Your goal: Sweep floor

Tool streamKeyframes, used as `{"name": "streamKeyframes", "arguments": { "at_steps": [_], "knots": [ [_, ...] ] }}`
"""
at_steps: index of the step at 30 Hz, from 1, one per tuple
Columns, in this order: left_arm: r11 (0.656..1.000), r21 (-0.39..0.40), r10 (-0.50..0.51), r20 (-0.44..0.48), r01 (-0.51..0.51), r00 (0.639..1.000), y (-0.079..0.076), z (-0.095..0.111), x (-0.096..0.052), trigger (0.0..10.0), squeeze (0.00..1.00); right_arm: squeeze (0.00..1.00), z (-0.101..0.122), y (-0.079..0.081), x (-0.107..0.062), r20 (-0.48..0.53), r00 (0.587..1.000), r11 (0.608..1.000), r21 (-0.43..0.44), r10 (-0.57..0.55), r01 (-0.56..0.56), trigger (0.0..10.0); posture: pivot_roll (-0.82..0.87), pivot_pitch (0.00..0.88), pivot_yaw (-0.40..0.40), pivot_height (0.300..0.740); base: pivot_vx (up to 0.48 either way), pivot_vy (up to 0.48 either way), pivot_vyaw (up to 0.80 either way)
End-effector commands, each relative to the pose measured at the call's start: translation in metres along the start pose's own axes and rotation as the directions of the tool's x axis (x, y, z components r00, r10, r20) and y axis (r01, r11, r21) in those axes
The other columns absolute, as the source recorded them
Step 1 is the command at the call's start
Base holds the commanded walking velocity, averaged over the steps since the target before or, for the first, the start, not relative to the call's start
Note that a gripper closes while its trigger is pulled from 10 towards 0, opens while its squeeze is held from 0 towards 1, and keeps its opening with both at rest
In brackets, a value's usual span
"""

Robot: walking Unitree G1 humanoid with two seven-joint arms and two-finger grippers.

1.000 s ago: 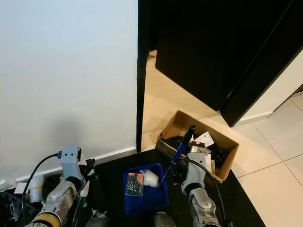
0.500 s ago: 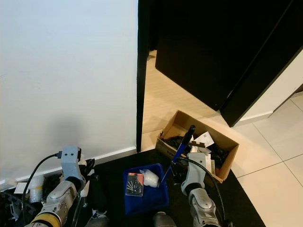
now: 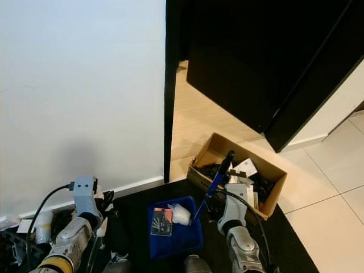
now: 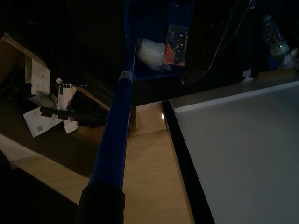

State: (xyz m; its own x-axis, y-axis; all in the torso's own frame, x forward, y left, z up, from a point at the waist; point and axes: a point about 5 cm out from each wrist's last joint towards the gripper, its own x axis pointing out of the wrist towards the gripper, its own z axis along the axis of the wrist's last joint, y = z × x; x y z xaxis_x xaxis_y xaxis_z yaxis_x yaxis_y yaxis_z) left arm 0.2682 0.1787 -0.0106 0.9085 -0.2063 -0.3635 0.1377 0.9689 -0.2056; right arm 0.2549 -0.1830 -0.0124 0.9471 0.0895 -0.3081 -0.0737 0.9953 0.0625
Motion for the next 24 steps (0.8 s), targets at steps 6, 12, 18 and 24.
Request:
{"name": "streamKeyframes", "arguments": {
  "at_steps": [6, 12, 18, 24],
  "knots": [
    [1.000, -0.016, 0.007, -0.032, -0.007, 0.999, -0.0007, -0.0093, -0.0031, 10.0, 0.00, 0.00, -0.0065, -0.0022, -0.0034, -0.030, 0.999, 1.000, 0.010, -0.011, 0.012, 10.0, 0.03, 0.165, -0.014, 0.740, 0.000, 0.000, 0.00],
    [1.000, -0.016, 0.007, -0.032, -0.007, 0.999, -0.0007, -0.0093, -0.0031, 10.0, 0.00, 0.00, -0.0072, -0.0030, -0.0034, -0.035, 0.999, 1.000, 0.010, -0.013, 0.013, 10.0, 0.03, 0.165, -0.014, 0.740, 0.000, 0.000, 0.00],
    [1.000, -0.016, 0.007, -0.032, -0.007, 0.999, -0.0007, -0.0093, -0.0031, 10.0, 0.00, 0.00, -0.0072, -0.0029, -0.0035, -0.035, 0.999, 1.000, 0.010, -0.013, 0.013, 10.0, 0.03, 0.165, -0.015, 0.740, 0.000, 0.000, 0.00],
    [1.000, -0.016, 0.007, -0.031, -0.008, 0.999, -0.0007, -0.0094, -0.0032, 10.0, 0.00, 0.00, -0.0072, -0.0030, -0.0036, -0.035, 0.999, 1.000, 0.010, -0.012, 0.013, 10.0, 0.03, 0.165, -0.014, 0.740, 0.000, 0.000, 0.00]
  ]
}}
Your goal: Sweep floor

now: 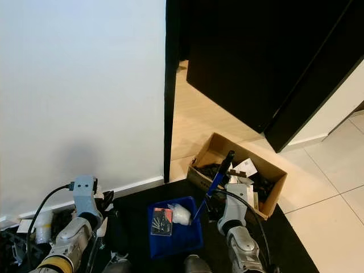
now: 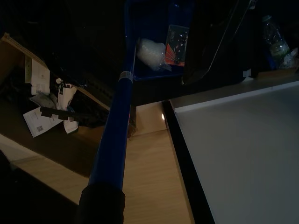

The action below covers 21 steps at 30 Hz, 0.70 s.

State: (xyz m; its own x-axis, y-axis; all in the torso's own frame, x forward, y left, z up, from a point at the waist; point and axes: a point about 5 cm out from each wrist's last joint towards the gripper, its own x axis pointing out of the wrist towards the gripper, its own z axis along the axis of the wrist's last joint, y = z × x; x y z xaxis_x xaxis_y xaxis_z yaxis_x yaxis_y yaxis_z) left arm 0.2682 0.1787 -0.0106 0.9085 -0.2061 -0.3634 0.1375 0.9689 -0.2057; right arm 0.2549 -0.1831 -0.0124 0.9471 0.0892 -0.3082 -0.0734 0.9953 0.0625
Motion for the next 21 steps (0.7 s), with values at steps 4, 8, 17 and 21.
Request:
{"name": "streamKeyframes", "arguments": {
  "at_steps": [4, 8, 17, 21],
  "knots": [
    [1.000, -0.016, 0.007, -0.032, -0.007, 0.999, -0.0007, -0.0094, -0.0032, 10.0, 0.00, 0.00, -0.0072, -0.0029, -0.0036, -0.034, 0.999, 1.000, 0.010, -0.012, 0.013, 10.0, 0.03, 0.165, -0.014, 0.740, 0.000, 0.000, 0.00],
    [1.000, -0.017, 0.007, -0.032, -0.008, 0.999, -0.0007, -0.0094, -0.0032, 10.0, 0.00, 0.00, -0.0070, -0.0029, -0.0035, -0.034, 0.999, 1.000, 0.010, -0.012, 0.013, 10.0, 0.03, 0.165, -0.014, 0.740, 0.000, 0.000, 0.00],
    [1.000, -0.016, 0.007, -0.032, -0.007, 0.999, -0.0006, -0.0093, -0.0032, 10.0, 0.00, 0.00, -0.0069, -0.0028, -0.0035, -0.033, 0.999, 1.000, 0.010, -0.012, 0.012, 10.0, 0.03, 0.166, -0.014, 0.740, 0.000, 0.000, 0.00],
    [1.000, -0.016, 0.007, -0.032, -0.008, 0.999, -0.0005, -0.0092, -0.0031, 10.0, 0.00, 0.00, -0.0069, -0.0027, -0.0034, -0.034, 0.999, 1.000, 0.010, -0.012, 0.012, 10.0, 0.03, 0.165, -0.014, 0.740, 0.000, 0.000, 0.00]
  ]
}}
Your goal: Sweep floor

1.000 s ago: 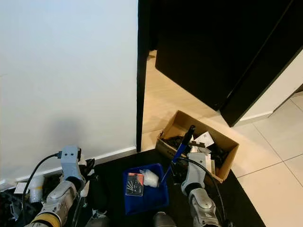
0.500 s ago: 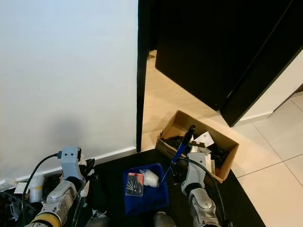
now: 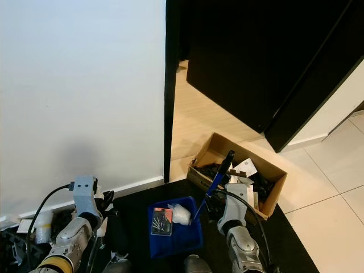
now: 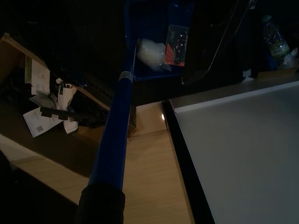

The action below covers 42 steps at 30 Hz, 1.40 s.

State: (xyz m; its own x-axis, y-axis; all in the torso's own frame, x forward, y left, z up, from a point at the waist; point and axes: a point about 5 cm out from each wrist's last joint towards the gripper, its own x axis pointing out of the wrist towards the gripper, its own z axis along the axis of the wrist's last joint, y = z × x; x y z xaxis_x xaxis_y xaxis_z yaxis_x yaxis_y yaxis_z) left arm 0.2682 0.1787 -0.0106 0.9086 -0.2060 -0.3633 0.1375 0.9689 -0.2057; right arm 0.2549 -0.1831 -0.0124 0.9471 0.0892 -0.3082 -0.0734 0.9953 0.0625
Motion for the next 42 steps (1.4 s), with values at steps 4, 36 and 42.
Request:
{"name": "streamKeyframes", "arguments": {
  "at_steps": [4, 36, 42],
  "knots": [
    [1.000, -0.017, 0.007, -0.033, -0.008, 0.999, -0.0005, -0.0092, -0.0030, 10.0, 0.00, 0.00, -0.0068, -0.0026, -0.0032, -0.033, 0.999, 1.000, 0.010, -0.012, 0.012, 10.0, 0.03, 0.165, -0.013, 0.740, 0.000, 0.000, 0.00],
    [1.000, -0.017, 0.007, -0.034, -0.008, 0.999, -0.0015, -0.0107, -0.0035, 10.0, 0.00, 0.00, -0.0080, -0.0035, -0.0042, -0.036, 0.999, 1.000, 0.010, -0.013, 0.013, 10.0, 0.03, 0.157, -0.015, 0.740, 0.000, 0.000, 0.00],
    [1.000, -0.017, 0.007, -0.034, -0.008, 0.999, -0.0014, -0.0106, -0.0036, 10.0, 0.00, 0.00, -0.0082, -0.0036, -0.0044, -0.037, 0.999, 1.000, 0.010, -0.013, 0.013, 10.0, 0.03, 0.161, -0.014, 0.740, 0.000, 0.000, 0.00]
  ]
}}
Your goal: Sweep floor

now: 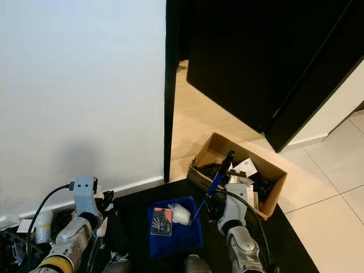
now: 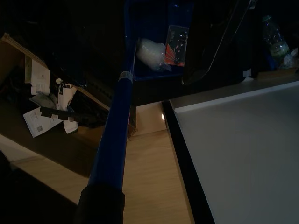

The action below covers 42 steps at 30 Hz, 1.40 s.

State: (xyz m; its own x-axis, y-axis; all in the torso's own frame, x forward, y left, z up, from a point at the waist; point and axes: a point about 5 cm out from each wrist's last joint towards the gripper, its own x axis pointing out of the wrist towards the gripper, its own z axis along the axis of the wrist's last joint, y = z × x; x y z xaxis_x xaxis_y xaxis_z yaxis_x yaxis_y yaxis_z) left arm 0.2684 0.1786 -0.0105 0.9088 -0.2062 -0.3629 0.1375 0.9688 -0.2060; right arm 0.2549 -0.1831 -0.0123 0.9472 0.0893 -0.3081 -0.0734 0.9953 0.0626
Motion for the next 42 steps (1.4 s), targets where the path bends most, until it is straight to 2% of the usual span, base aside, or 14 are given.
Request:
{"name": "streamKeyframes", "arguments": {
  "at_steps": [1, 42],
  "knots": [
    [1.000, -0.017, 0.007, -0.034, -0.008, 0.999, -0.0013, -0.0108, -0.0037, 10.0, 0.00, 0.00, -0.0084, -0.0036, -0.0045, -0.038, 0.999, 1.000, 0.010, -0.012, 0.013, 10.0, 0.03, 0.161, -0.014, 0.740, 0.000, 0.000, 0.00],
    [1.000, -0.016, 0.007, -0.032, -0.007, 0.999, -0.0005, -0.0106, -0.0042, 10.0, 0.00, 0.00, -0.0076, -0.0025, -0.0045, -0.031, 0.999, 1.000, 0.010, -0.012, 0.012, 10.0, 0.03, 0.168, -0.013, 0.740, 0.000, 0.000, 0.00]
  ]
}}
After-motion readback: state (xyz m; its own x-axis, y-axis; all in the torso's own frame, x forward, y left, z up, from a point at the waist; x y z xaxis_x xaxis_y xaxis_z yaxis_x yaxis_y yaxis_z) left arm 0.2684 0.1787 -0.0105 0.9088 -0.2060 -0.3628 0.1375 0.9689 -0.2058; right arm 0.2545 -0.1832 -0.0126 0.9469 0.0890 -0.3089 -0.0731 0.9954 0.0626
